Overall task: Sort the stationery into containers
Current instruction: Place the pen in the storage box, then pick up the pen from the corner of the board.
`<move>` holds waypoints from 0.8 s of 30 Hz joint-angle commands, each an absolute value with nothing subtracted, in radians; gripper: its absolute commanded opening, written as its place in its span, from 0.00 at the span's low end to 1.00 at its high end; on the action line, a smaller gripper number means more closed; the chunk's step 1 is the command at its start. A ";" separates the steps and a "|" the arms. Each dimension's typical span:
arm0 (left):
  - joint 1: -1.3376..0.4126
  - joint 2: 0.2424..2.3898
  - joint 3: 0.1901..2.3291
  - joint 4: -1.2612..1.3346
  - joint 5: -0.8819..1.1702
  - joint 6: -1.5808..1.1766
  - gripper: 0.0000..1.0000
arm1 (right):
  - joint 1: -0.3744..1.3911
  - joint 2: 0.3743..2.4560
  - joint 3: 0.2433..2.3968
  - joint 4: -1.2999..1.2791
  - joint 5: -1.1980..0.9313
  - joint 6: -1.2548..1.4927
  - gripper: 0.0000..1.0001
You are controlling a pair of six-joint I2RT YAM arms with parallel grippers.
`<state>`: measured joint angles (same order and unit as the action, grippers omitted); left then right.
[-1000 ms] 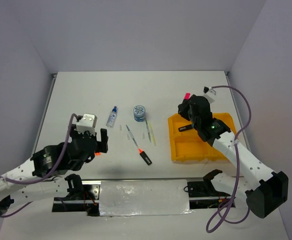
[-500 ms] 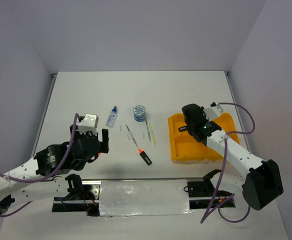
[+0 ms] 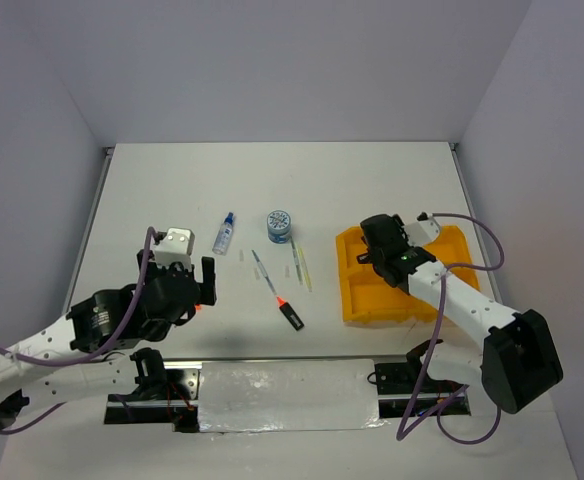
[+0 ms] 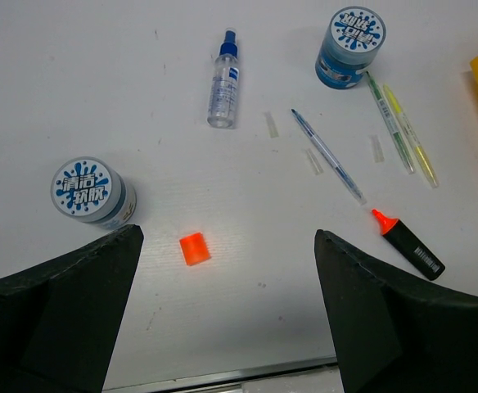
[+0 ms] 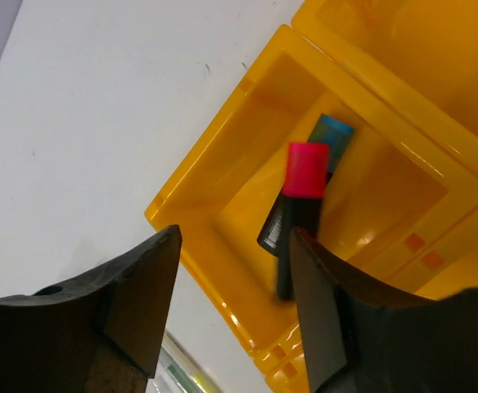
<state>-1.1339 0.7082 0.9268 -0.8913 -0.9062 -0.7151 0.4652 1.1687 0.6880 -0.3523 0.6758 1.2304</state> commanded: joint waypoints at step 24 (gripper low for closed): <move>-1.135 0.781 1.032 -1.291 -1.143 -1.179 0.99 | 1.060 1.328 0.963 -0.374 0.207 0.189 0.98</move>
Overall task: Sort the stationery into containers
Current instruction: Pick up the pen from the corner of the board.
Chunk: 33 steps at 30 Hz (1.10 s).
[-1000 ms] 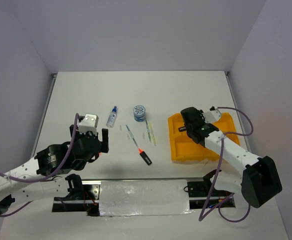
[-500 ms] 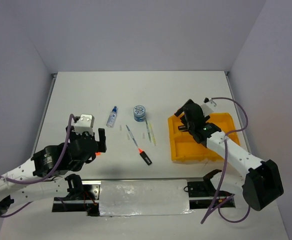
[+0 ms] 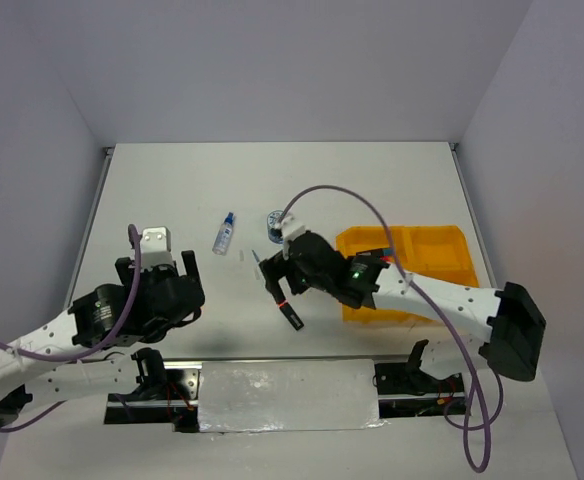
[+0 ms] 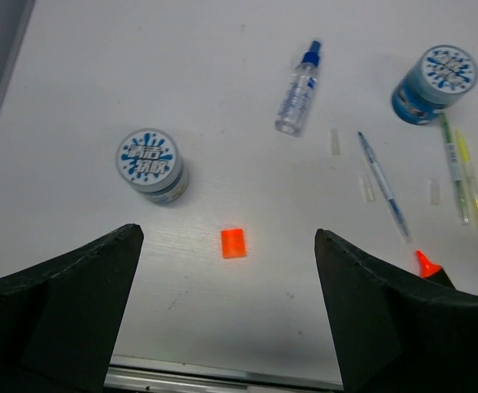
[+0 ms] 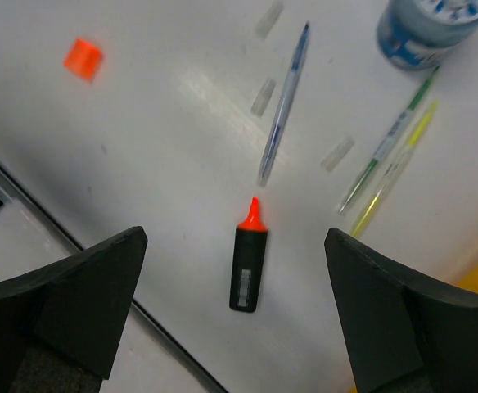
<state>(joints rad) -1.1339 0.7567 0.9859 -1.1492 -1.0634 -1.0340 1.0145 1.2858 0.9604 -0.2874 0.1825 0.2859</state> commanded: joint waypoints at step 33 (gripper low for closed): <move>-1.082 0.819 0.993 -1.068 -0.959 -0.996 0.99 | 1.149 1.718 0.857 -0.275 0.141 0.327 0.00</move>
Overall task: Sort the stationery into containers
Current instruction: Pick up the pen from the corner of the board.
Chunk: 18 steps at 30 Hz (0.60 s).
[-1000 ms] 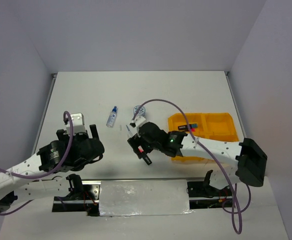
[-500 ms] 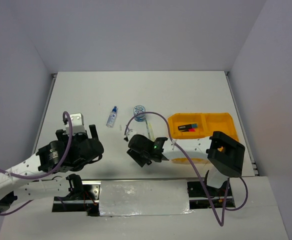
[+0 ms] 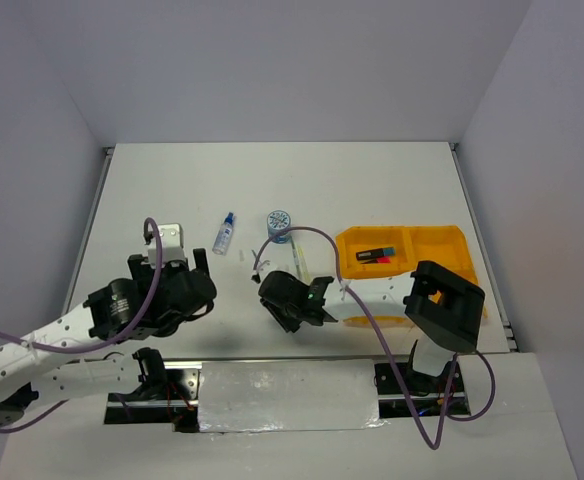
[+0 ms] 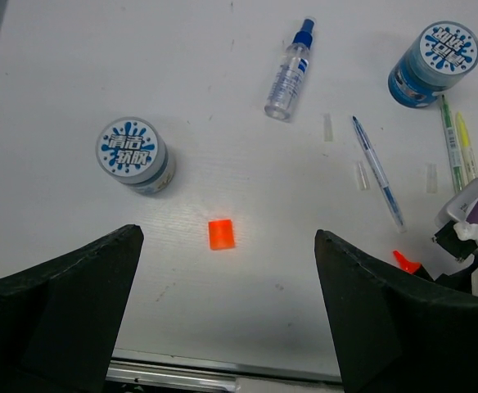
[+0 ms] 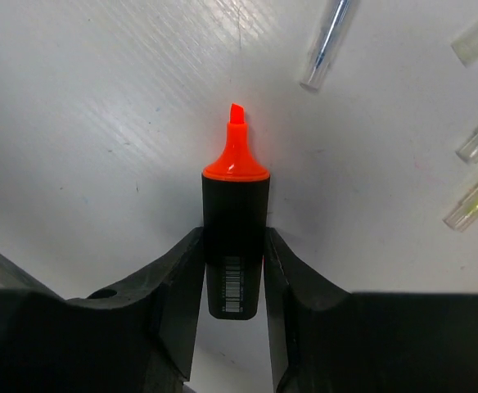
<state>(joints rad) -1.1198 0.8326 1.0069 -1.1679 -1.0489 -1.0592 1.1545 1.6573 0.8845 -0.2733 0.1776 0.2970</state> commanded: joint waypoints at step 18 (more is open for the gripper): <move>-0.697 0.974 0.733 -0.761 -0.617 -1.065 0.99 | 1.172 1.247 0.733 -0.373 0.218 0.439 0.00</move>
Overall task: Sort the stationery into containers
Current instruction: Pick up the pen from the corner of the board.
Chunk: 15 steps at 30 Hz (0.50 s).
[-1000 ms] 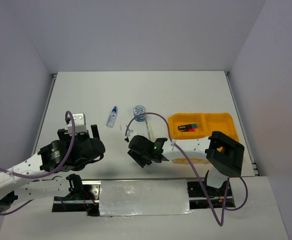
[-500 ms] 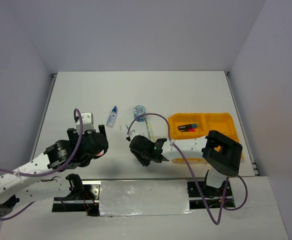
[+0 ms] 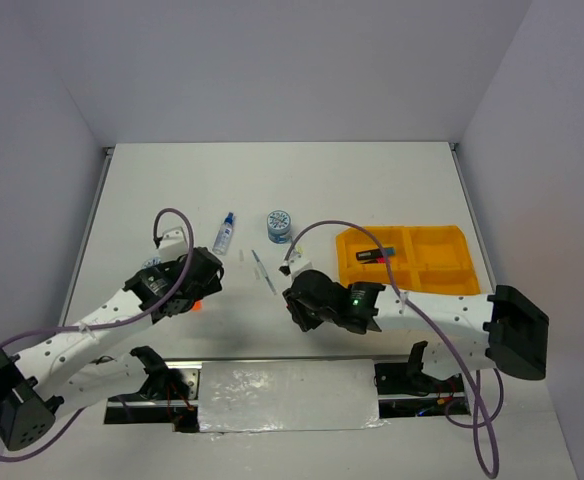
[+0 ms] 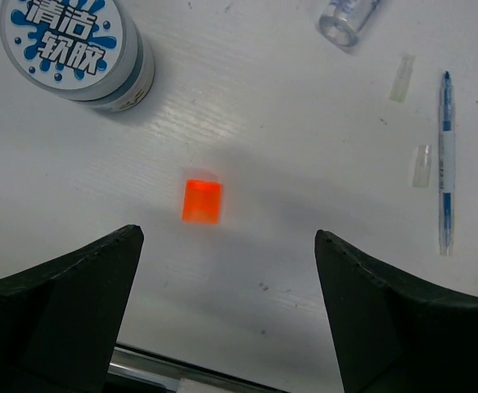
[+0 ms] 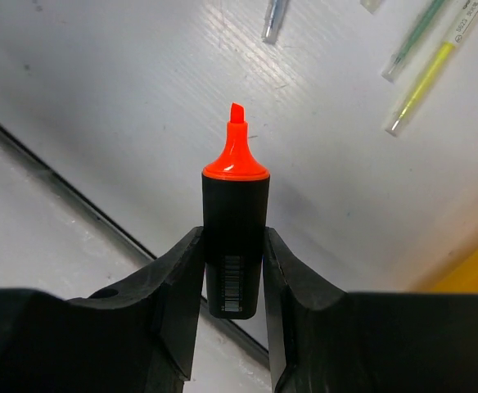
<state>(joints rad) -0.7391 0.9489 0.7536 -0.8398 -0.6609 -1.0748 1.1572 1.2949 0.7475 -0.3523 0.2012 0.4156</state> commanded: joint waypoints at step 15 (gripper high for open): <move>-0.451 1.152 0.532 -0.457 -0.396 -0.917 0.90 | 1.333 1.080 0.759 -0.466 0.298 0.509 0.00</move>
<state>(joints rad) -0.4751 1.1336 0.5564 -0.5442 -0.4557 -0.9596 1.2999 1.1297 0.7448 -0.4515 0.2626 0.4797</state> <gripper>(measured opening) 0.907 0.382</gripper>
